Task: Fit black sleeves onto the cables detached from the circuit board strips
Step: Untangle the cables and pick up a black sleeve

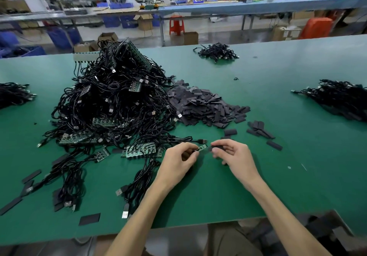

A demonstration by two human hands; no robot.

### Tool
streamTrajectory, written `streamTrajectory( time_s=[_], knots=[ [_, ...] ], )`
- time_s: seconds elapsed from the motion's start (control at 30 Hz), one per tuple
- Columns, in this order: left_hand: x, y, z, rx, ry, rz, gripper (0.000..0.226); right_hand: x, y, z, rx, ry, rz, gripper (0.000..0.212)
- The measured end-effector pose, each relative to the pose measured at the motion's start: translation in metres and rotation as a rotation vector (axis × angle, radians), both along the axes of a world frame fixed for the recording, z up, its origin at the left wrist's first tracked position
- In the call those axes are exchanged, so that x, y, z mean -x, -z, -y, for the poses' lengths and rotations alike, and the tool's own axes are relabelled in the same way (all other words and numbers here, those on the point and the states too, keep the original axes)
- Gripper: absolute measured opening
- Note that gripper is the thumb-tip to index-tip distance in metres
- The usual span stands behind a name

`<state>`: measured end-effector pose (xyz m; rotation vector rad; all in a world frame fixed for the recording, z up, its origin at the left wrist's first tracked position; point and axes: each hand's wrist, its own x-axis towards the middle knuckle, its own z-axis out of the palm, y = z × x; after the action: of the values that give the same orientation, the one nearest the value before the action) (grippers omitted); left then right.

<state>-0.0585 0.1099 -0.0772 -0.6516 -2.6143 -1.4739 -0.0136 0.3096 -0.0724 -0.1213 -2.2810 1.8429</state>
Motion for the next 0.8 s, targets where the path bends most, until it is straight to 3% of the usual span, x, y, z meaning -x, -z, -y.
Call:
streamTrajectory(
  time_s=[0.8],
  knots=[
    [-0.0041, -0.0081, 0.0046, -0.021, 0.039, 0.006, 0.014, -0.0009, 0.0005, -0.0015, 0.119, 0.008, -0.044, 0.014]
  ],
)
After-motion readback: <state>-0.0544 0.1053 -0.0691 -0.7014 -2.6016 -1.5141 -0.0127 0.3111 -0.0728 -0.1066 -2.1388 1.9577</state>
